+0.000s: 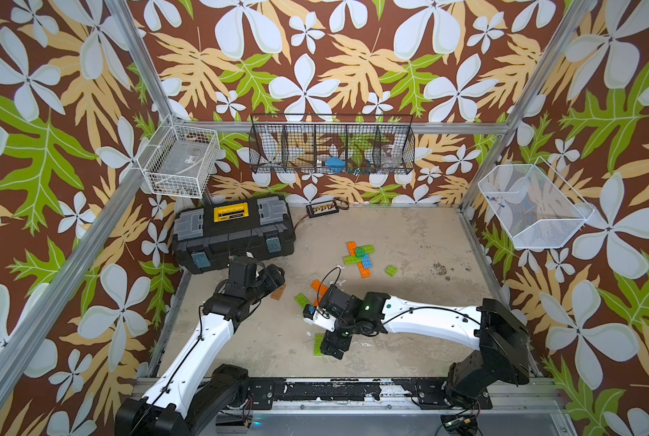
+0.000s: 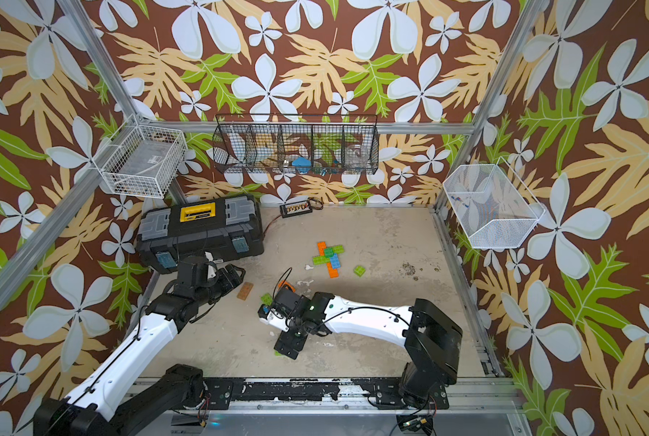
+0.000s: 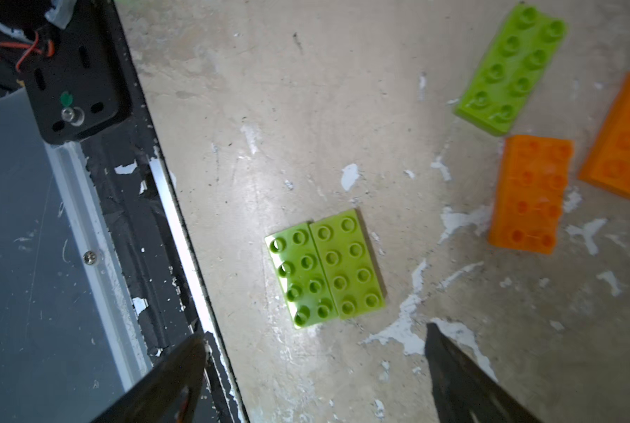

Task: Assemble a small pinwheel with lego
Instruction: Pick up the lego brick from the center of the board.

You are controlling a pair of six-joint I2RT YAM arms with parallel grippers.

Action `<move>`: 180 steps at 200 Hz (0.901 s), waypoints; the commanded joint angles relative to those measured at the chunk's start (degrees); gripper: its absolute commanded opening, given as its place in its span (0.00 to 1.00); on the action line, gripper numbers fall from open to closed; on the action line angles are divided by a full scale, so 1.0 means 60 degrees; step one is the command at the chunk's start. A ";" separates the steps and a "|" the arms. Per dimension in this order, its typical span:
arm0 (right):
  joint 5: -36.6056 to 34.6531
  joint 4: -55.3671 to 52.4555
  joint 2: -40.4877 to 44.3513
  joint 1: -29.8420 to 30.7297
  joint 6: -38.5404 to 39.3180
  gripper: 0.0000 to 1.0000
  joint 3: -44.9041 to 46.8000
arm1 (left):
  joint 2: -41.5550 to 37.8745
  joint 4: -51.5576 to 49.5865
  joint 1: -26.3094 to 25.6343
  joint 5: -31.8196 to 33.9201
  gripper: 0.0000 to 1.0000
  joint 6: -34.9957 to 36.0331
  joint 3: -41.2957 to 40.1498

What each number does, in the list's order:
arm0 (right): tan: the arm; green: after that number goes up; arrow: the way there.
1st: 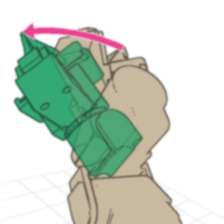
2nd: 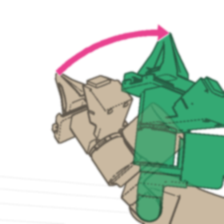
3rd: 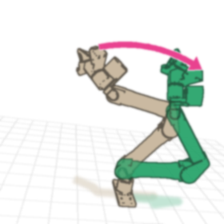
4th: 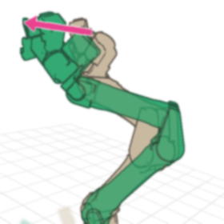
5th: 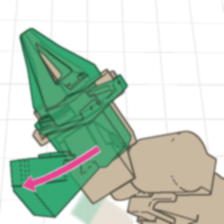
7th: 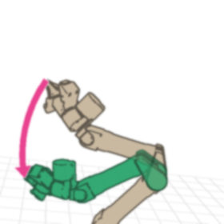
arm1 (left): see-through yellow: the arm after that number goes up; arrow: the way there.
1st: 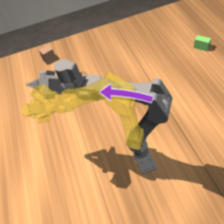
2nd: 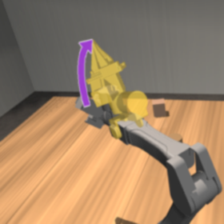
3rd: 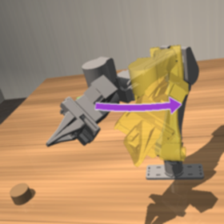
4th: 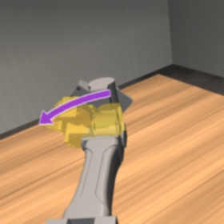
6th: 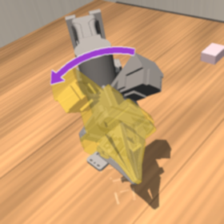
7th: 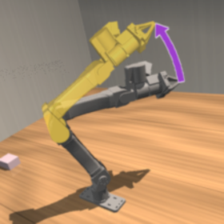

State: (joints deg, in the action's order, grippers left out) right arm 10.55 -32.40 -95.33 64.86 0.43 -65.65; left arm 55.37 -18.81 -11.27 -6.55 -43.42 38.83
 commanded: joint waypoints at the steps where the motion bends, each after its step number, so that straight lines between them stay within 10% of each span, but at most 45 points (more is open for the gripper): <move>1: -0.0238 -0.0119 -0.0211 0.0088 0.0410 0.93 -0.0074 | -0.0054 -0.0225 0.0105 -0.0147 0.83 0.0364 0.0120; 180: -0.1151 -0.0108 -0.2302 0.0461 0.0900 0.90 -0.0836 | -0.0251 -0.0323 0.0391 -0.0330 0.83 0.0498 -0.0202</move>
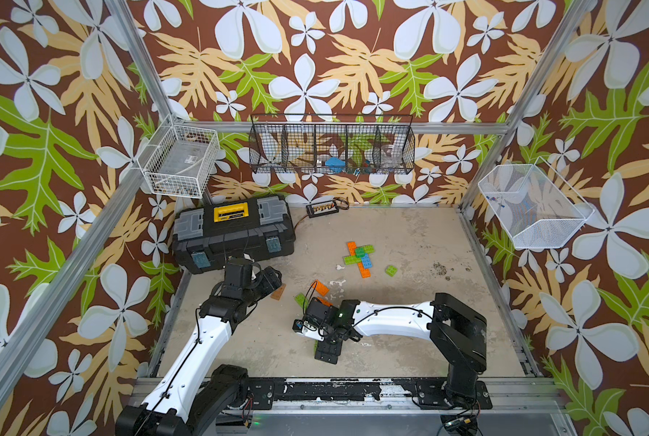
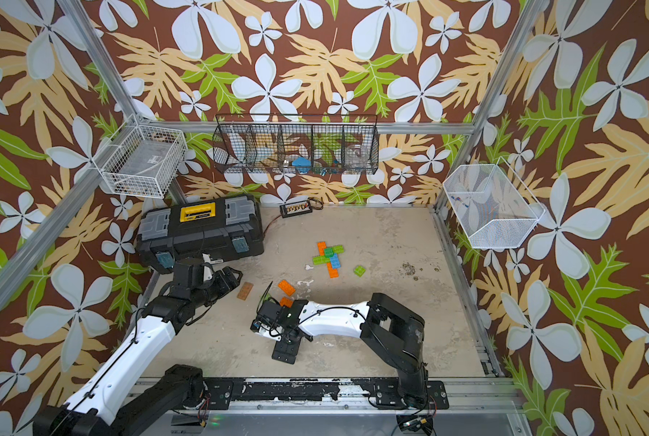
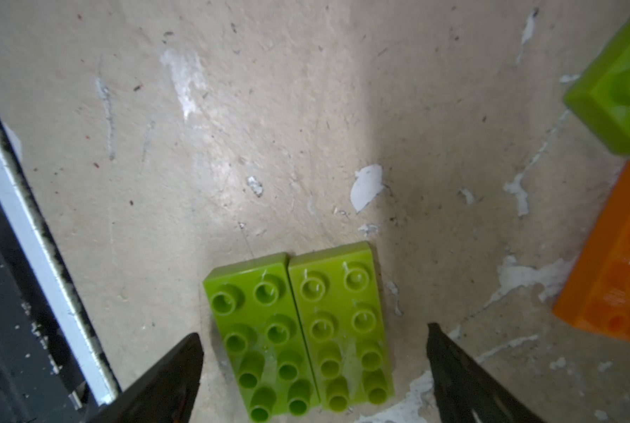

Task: Assemble a small pinwheel with lego
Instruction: Pick up the lego brick from the center of the board.

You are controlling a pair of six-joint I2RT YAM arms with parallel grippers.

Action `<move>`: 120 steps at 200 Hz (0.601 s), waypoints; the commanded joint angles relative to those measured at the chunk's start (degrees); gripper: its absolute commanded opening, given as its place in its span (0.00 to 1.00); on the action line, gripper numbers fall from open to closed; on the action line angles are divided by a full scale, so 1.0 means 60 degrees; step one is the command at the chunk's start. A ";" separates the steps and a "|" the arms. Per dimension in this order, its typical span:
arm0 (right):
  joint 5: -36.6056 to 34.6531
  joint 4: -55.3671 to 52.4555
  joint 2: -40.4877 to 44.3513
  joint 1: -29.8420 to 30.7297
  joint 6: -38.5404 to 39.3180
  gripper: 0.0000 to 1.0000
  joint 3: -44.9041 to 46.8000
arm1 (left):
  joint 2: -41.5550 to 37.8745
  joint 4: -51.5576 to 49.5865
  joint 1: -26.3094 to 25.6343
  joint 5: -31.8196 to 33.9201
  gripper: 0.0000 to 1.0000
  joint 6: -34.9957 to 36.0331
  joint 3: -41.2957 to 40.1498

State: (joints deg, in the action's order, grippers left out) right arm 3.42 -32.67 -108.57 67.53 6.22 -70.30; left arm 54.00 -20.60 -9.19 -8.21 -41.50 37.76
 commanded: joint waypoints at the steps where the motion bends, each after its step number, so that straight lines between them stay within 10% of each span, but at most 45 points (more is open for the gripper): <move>1: 0.0034 -0.0064 -0.0096 0.0021 -0.0075 0.90 -0.0060 | -0.0021 -0.0024 0.0041 -0.0053 0.83 0.0177 -0.0023; 74: -0.0245 0.0185 0.0073 0.0017 -0.1449 0.50 0.0592 | 0.0112 0.0057 0.0064 -0.0183 0.83 0.0190 -0.0104; 120: -0.1568 -0.0320 0.1102 -0.0718 -0.4825 0.50 0.1660 | 0.0537 0.0718 -0.0018 -0.1055 0.85 0.0197 -0.0373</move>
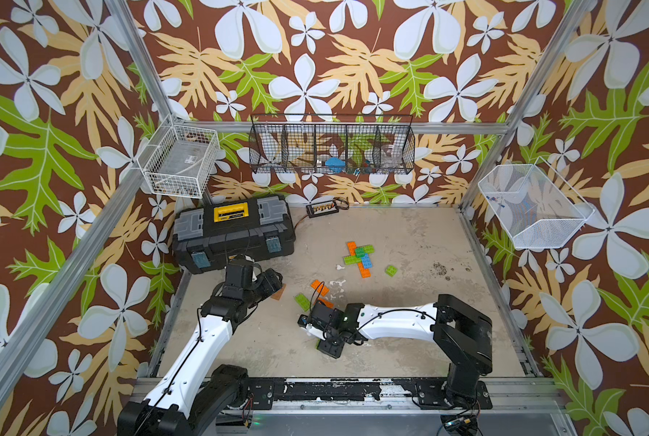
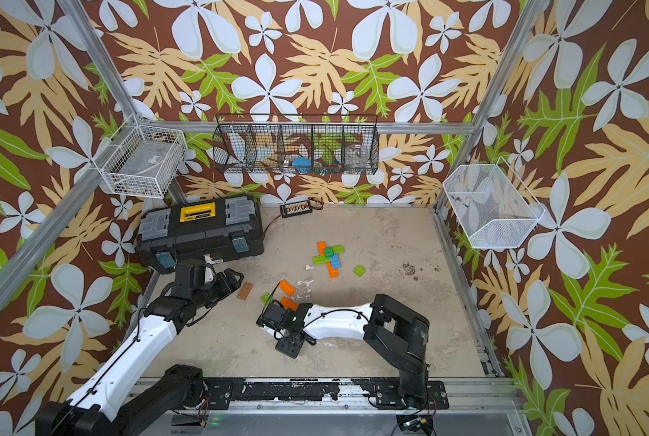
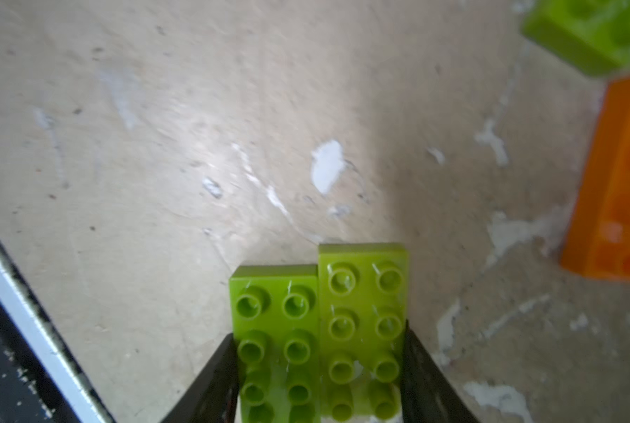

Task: Assemble a small pinwheel with lego
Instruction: Pick up the lego brick from the center of the board, then place the lego brick at the center of the board.

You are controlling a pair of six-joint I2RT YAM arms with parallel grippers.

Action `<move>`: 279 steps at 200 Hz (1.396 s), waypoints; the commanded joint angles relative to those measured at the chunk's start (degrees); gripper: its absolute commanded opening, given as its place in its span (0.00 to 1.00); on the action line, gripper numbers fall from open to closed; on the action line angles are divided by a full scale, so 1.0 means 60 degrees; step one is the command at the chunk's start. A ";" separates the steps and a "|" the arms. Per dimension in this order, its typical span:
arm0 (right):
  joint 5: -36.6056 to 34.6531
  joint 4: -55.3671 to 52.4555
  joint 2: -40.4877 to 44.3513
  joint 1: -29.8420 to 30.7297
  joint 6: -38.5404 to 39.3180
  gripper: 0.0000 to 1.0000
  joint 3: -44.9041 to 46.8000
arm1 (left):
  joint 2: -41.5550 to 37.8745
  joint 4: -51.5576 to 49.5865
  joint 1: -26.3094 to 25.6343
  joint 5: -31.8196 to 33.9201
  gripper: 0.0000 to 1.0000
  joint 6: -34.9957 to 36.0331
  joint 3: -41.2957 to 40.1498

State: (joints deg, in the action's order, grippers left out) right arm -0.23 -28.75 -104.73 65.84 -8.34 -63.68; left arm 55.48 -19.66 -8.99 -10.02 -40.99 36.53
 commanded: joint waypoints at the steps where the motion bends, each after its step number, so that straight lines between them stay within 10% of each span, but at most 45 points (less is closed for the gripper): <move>1: -0.0981 -0.1005 0.0491 -0.0469 -0.2511 0.50 0.0597 | 0.0318 0.0586 -0.0067 -0.0772 0.85 0.0111 -0.0177; 85: -0.0223 -0.1228 0.1883 -0.1585 -0.5832 0.61 0.2276 | 0.2048 0.2301 -0.4780 0.0705 0.85 -0.1288 -0.0608; 153: 0.0589 -0.0615 0.2902 -0.2095 -0.5463 0.97 0.2430 | 0.2112 0.2533 -0.5004 0.0828 0.85 -0.1394 -0.0878; 209: 0.1569 -0.0788 0.4324 -0.2346 -0.5430 0.77 0.3408 | 0.2699 0.2695 -0.6133 0.1168 0.85 -0.0721 -0.0349; 279: 0.2553 0.0332 0.3880 -0.2505 -0.5282 0.80 0.3845 | 0.2721 0.3244 -0.6660 0.1571 0.84 -0.1219 -0.0521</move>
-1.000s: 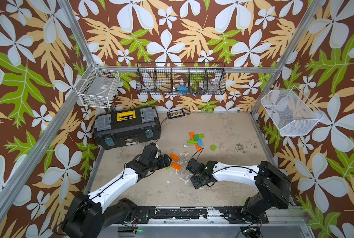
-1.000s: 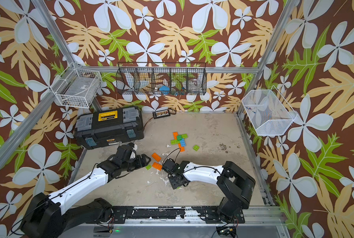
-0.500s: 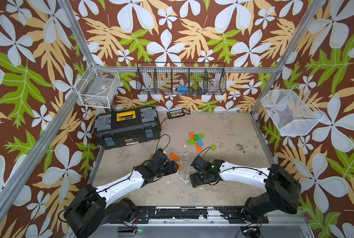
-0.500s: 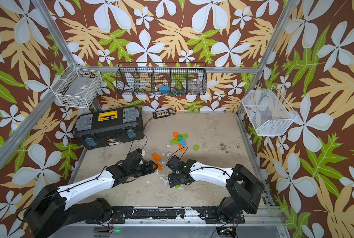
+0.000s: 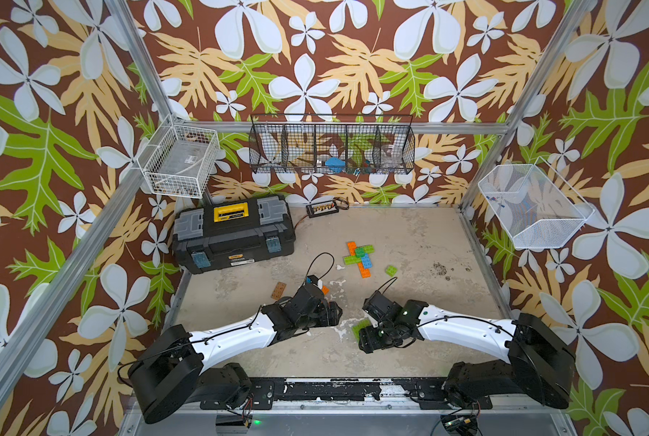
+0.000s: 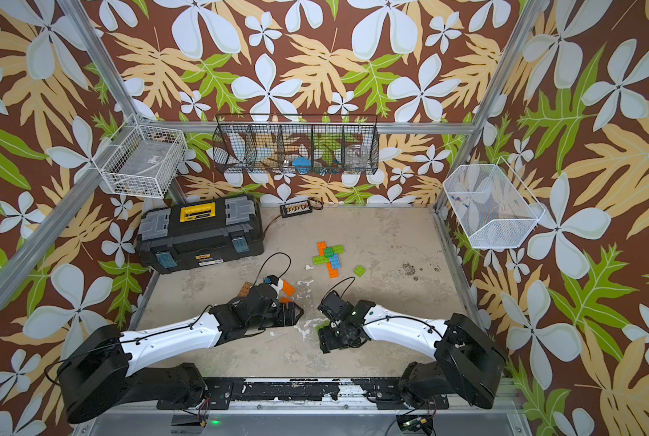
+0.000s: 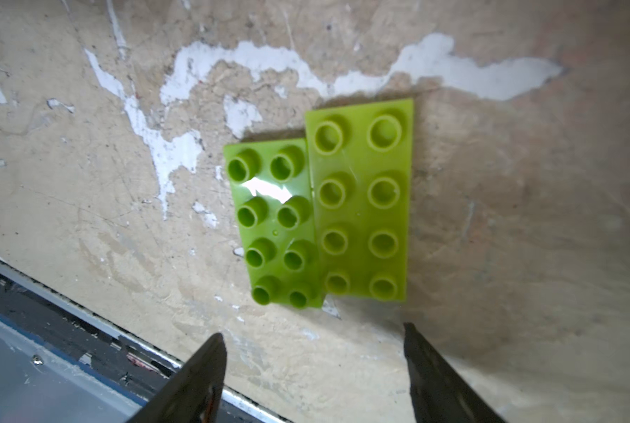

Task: Assemble a small pinwheel with lego
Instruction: Place the lego brick at the center of the board, then assemble the lego brick with the lego brick.

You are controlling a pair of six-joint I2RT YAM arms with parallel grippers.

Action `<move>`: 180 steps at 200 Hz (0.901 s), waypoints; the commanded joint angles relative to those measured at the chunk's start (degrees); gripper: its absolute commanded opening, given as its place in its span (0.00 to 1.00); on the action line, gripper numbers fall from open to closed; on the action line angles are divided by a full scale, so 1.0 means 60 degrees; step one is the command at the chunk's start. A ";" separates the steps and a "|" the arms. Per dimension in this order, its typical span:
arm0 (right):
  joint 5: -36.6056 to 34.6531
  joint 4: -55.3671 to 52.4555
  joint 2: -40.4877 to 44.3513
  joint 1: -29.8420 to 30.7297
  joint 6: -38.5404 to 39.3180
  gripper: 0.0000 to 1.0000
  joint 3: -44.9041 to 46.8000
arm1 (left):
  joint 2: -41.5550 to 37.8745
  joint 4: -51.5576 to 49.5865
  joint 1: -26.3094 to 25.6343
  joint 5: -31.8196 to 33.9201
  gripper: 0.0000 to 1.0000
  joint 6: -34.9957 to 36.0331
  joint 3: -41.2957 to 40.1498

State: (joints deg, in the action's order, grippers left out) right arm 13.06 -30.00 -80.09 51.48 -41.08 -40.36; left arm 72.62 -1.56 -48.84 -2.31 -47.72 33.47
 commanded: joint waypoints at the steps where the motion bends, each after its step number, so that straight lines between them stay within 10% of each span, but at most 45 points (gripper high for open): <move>1: 0.0348 0.0551 -0.0243 -0.0120 0.0193 0.80 -0.0041 | -0.0143 0.0222 -0.0019 0.0298 0.84 -0.0100 -0.0019; 180: -0.2304 -0.1263 -0.2720 0.0955 0.0828 0.54 -0.2451 | -0.2093 -0.0447 0.1503 0.0428 0.80 -0.0236 -0.1141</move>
State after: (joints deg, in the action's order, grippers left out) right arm 2.37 -34.94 -95.68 56.36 -34.59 -54.35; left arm 60.49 -2.83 -40.34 0.78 -50.41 26.39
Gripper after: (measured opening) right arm 0.582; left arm 0.799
